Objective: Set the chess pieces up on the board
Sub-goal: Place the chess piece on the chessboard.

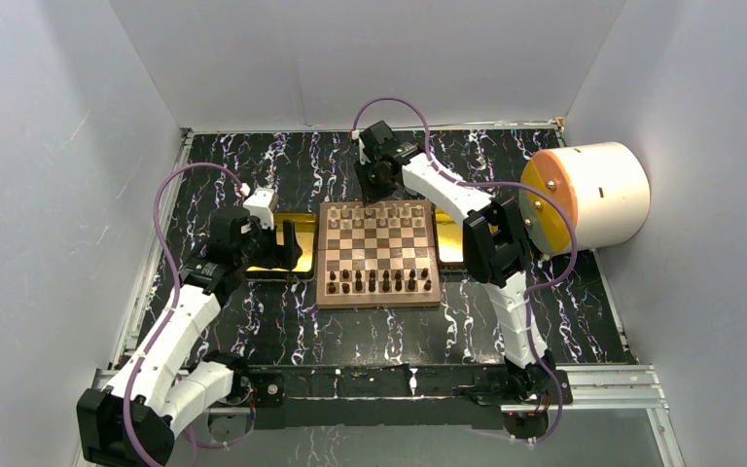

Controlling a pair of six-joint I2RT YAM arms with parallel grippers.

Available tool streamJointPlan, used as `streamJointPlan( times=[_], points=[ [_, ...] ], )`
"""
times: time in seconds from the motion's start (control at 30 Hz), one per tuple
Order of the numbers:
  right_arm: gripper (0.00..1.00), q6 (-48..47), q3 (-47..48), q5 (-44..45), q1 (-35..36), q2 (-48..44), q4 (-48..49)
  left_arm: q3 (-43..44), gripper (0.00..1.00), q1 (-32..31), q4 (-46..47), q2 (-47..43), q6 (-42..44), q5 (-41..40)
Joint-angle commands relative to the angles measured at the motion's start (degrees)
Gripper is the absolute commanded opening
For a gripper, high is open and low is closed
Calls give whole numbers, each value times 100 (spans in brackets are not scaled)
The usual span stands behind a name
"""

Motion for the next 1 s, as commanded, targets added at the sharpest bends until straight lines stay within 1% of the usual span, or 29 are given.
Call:
streamJointPlan(
  times=[0.0,0.33,0.57,0.83,0.9,0.97],
  points=[
    [24,60,108,-81,-15,95,50,3,76,-11,86,-122,84,80],
    [24,73,125,-61,-33,189,17,2,76,-19,82,-105,81,104],
    [28,97,129,-48,-39,217,12,6,76,-23,76,-104,90,100],
    [28,64,143,-12,-37,243,-25,3,76,-16,78,-133,94,64],
    [29,64,163,-9,-40,240,-38,3,76,-21,79,-123,94,72],
    [32,81,168,-11,-35,230,-34,3,76,-28,73,-122,86,82]
  ],
)
